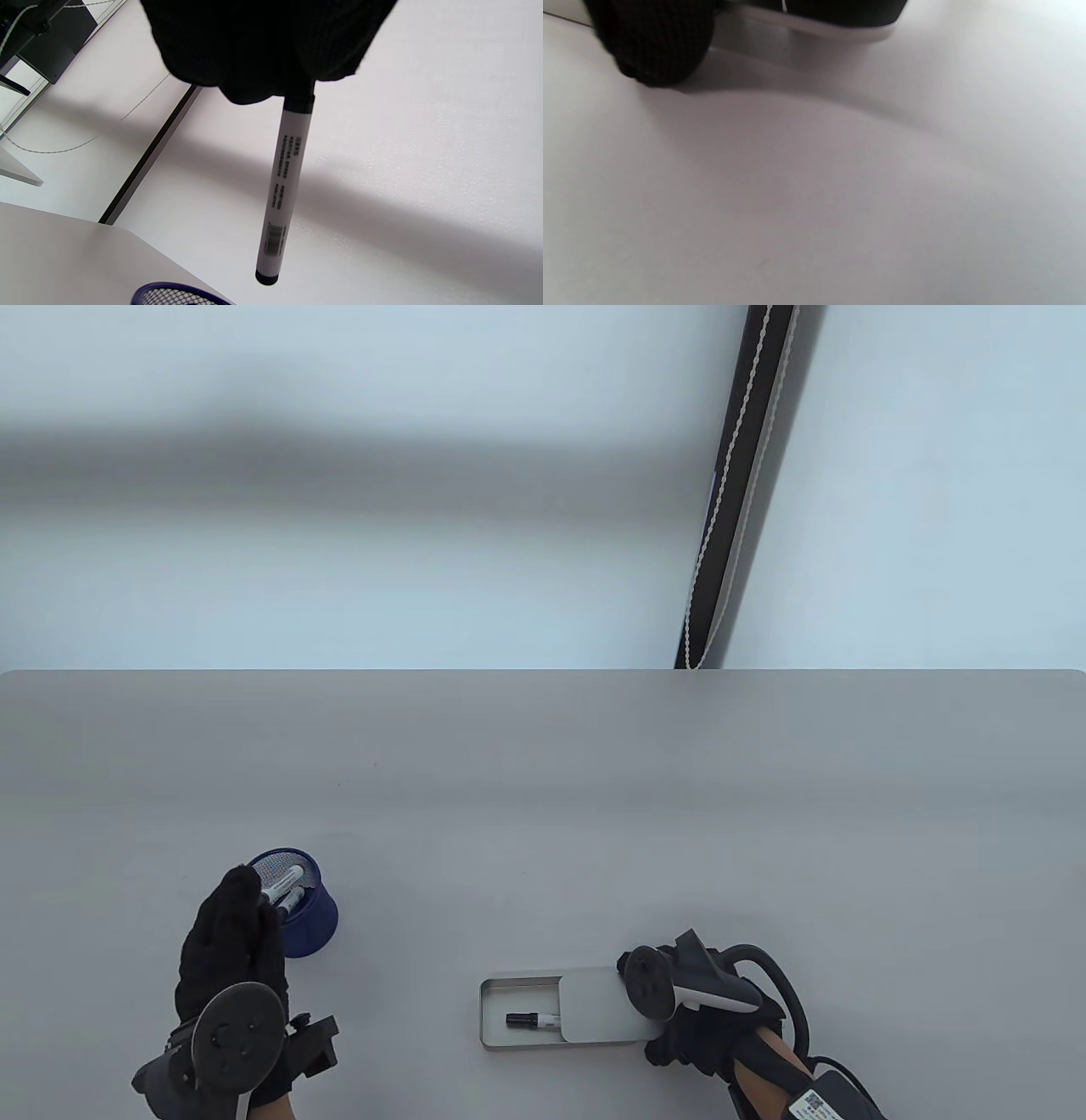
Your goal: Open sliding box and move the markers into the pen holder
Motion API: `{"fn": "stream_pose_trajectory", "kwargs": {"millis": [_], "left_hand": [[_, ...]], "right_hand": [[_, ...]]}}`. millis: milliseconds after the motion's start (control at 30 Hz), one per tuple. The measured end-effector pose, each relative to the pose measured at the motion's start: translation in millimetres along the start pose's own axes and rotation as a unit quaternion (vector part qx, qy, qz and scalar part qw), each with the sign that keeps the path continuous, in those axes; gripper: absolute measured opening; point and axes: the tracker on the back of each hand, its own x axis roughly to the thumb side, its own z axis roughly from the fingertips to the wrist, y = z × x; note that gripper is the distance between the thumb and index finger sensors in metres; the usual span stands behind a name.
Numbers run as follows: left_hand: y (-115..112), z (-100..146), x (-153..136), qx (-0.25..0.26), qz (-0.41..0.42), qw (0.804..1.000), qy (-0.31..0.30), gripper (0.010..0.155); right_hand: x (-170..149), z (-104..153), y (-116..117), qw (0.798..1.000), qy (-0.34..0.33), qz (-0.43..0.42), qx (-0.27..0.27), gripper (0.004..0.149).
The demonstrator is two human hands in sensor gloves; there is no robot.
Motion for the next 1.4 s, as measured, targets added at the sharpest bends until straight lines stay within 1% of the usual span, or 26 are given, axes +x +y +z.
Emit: {"fn": "stream_pose_trajectory", "kwargs": {"millis": [100, 200, 500, 833, 967, 1200, 1300, 1400], "left_hand": [[-1, -1, -3, 0.015, -0.028, 0.999, 0.030, 0.048], [-6, -2, -7, 0.009, -0.046, 0.998, 0.041, 0.048], [-37, -5, -18, -0.050, -0.076, 0.994, 0.057, 0.047], [-64, -4, -21, -0.098, -0.107, 0.988, 0.043, 0.046], [-70, -3, -18, -0.108, -0.121, 0.986, 0.029, 0.046], [-79, -2, -17, -0.151, -0.137, 0.979, 0.012, 0.045], [-74, -2, -15, -0.149, -0.118, 0.982, 0.012, 0.048], [-65, -1, -6, -0.132, -0.093, 0.987, 0.000, 0.053]], "right_hand": [[0, 0, 0, 1.000, 0.000, 0.000, 0.000, 0.074], [0, 0, 0, 1.000, 0.000, 0.000, 0.000, 0.074], [0, 0, 0, 1.000, 0.000, 0.000, 0.000, 0.074], [0, 0, 0, 1.000, 0.000, 0.000, 0.000, 0.074], [0, 0, 0, 1.000, 0.000, 0.000, 0.000, 0.074], [0, 0, 0, 1.000, 0.000, 0.000, 0.000, 0.074], [0, 0, 0, 1.000, 0.001, 0.002, -0.002, 0.074], [0, 0, 0, 1.000, 0.000, 0.001, -0.002, 0.074]]}}
